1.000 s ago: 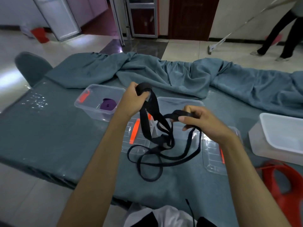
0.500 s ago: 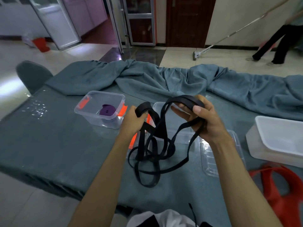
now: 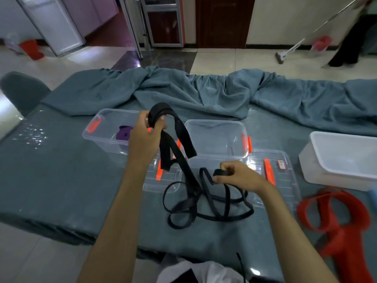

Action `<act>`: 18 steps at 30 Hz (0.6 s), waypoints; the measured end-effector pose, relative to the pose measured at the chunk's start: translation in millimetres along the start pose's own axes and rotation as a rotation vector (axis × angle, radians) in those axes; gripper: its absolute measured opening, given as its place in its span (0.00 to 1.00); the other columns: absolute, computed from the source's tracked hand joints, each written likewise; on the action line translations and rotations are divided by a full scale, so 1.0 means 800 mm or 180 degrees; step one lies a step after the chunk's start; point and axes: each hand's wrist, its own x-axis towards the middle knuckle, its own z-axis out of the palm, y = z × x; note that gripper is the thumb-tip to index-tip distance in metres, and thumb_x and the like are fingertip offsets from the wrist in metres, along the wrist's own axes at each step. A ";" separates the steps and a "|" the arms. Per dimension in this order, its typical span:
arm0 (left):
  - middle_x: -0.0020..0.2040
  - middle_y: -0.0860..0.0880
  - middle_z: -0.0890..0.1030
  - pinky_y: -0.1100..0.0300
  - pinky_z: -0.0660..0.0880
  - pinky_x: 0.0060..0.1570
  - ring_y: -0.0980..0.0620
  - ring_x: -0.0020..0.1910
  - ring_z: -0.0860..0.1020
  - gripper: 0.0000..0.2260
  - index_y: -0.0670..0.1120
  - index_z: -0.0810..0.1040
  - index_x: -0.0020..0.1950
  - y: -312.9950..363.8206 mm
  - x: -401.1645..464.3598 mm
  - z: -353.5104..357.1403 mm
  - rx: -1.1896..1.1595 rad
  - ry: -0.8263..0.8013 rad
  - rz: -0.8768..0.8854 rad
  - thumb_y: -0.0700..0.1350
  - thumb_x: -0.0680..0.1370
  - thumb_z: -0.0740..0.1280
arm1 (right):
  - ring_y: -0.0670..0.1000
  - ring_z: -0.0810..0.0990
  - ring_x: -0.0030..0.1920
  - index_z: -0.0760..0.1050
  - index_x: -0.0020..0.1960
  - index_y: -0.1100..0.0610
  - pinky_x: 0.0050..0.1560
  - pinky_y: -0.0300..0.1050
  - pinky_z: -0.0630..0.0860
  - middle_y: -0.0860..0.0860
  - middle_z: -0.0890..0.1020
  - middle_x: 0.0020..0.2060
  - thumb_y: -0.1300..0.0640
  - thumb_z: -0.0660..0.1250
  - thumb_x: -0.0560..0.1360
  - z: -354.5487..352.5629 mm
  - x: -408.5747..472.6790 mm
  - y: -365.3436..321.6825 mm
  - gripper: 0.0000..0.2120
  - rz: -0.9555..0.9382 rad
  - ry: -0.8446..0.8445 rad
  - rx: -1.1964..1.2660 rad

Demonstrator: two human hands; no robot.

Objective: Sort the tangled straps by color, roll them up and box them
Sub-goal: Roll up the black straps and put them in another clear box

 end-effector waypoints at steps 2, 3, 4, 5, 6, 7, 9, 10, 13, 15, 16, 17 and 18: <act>0.46 0.58 0.87 0.45 0.83 0.56 0.59 0.49 0.85 0.05 0.61 0.74 0.50 0.001 -0.002 0.001 0.0057 -0.0028 0.0138 0.60 0.82 0.66 | 0.40 0.72 0.29 0.70 0.33 0.50 0.38 0.43 0.70 0.41 0.73 0.27 0.51 0.78 0.76 0.035 0.011 0.023 0.20 0.0339 0.0071 -0.0461; 0.47 0.58 0.87 0.47 0.82 0.56 0.59 0.49 0.85 0.05 0.61 0.74 0.50 0.002 -0.002 0.003 0.0086 -0.0052 0.0188 0.59 0.82 0.66 | 0.41 0.77 0.34 0.74 0.36 0.51 0.40 0.44 0.74 0.41 0.78 0.30 0.50 0.77 0.76 0.051 0.015 0.035 0.16 0.0515 -0.0010 -0.0655; 0.48 0.57 0.87 0.48 0.82 0.56 0.57 0.50 0.84 0.05 0.61 0.74 0.50 0.002 -0.003 0.004 0.0104 -0.0080 0.0222 0.59 0.83 0.66 | 0.45 0.81 0.41 0.78 0.41 0.53 0.46 0.46 0.78 0.45 0.83 0.37 0.49 0.76 0.77 0.065 0.018 0.044 0.11 0.0677 -0.0154 -0.0858; 0.49 0.54 0.87 0.48 0.81 0.57 0.54 0.52 0.84 0.05 0.60 0.74 0.51 0.002 -0.003 0.006 0.0114 -0.0118 0.0237 0.59 0.83 0.66 | 0.50 0.84 0.49 0.81 0.47 0.55 0.53 0.49 0.80 0.50 0.85 0.45 0.49 0.75 0.78 0.077 0.019 0.052 0.10 0.0849 -0.0309 -0.1037; 0.50 0.51 0.86 0.48 0.81 0.57 0.51 0.53 0.84 0.06 0.58 0.75 0.52 0.001 -0.004 0.007 0.0124 -0.0166 0.0248 0.58 0.83 0.66 | 0.55 0.83 0.55 0.82 0.54 0.57 0.59 0.52 0.80 0.54 0.85 0.52 0.49 0.74 0.79 0.086 0.020 0.058 0.11 0.0977 -0.0392 -0.1234; 0.52 0.48 0.86 0.48 0.80 0.57 0.48 0.54 0.83 0.07 0.54 0.76 0.53 0.000 -0.004 0.009 0.0135 -0.0222 0.0254 0.57 0.83 0.67 | 0.57 0.82 0.61 0.82 0.61 0.59 0.64 0.53 0.78 0.56 0.83 0.59 0.50 0.73 0.80 0.088 0.021 0.061 0.15 0.1053 -0.0363 -0.1462; 0.52 0.45 0.85 0.47 0.79 0.58 0.45 0.54 0.83 0.08 0.49 0.77 0.55 -0.003 -0.006 0.010 0.0108 -0.0354 0.0234 0.53 0.83 0.69 | 0.59 0.76 0.69 0.78 0.71 0.60 0.71 0.51 0.73 0.58 0.77 0.68 0.51 0.71 0.82 0.081 0.024 0.058 0.21 0.1052 0.0077 -0.1591; 0.52 0.44 0.84 0.46 0.79 0.59 0.44 0.54 0.83 0.07 0.48 0.77 0.56 -0.004 -0.007 0.010 0.0048 -0.0434 0.0218 0.50 0.83 0.70 | 0.58 0.75 0.71 0.77 0.72 0.60 0.72 0.49 0.71 0.57 0.76 0.70 0.52 0.70 0.83 0.075 0.026 0.053 0.21 0.0969 0.0411 -0.1301; 0.54 0.43 0.85 0.46 0.79 0.63 0.43 0.56 0.84 0.04 0.46 0.77 0.56 -0.008 -0.015 0.011 -0.0240 -0.0700 0.0203 0.43 0.83 0.70 | 0.54 0.79 0.69 0.76 0.72 0.50 0.72 0.52 0.74 0.51 0.81 0.68 0.42 0.64 0.84 0.062 0.035 0.030 0.20 0.0770 0.0957 0.0923; 0.53 0.44 0.86 0.51 0.80 0.62 0.44 0.56 0.85 0.04 0.48 0.77 0.55 -0.011 -0.023 0.012 -0.0411 -0.0798 0.0197 0.40 0.83 0.70 | 0.55 0.83 0.65 0.73 0.74 0.41 0.63 0.60 0.82 0.50 0.83 0.66 0.32 0.63 0.80 0.063 0.043 0.015 0.25 0.0831 0.0574 0.2373; 0.53 0.44 0.87 0.54 0.81 0.60 0.45 0.55 0.85 0.05 0.50 0.77 0.55 -0.013 -0.026 0.013 -0.0482 -0.0824 0.0200 0.40 0.83 0.70 | 0.58 0.85 0.63 0.72 0.74 0.40 0.59 0.61 0.83 0.53 0.83 0.65 0.32 0.65 0.79 0.067 0.046 0.010 0.27 0.0843 0.0351 0.2875; 0.52 0.45 0.87 0.56 0.81 0.59 0.45 0.54 0.85 0.06 0.51 0.78 0.54 -0.014 -0.029 0.014 -0.0551 -0.0855 0.0207 0.39 0.83 0.70 | 0.61 0.85 0.63 0.71 0.75 0.42 0.57 0.62 0.84 0.56 0.83 0.65 0.34 0.66 0.80 0.073 0.049 0.007 0.26 0.0822 0.0177 0.3262; 0.52 0.45 0.87 0.57 0.82 0.57 0.46 0.54 0.86 0.07 0.50 0.78 0.55 -0.016 -0.031 0.014 -0.0620 -0.0889 0.0207 0.38 0.83 0.69 | 0.63 0.85 0.62 0.71 0.76 0.46 0.57 0.61 0.84 0.58 0.83 0.65 0.39 0.68 0.81 0.079 0.053 0.006 0.26 0.0805 0.0095 0.3541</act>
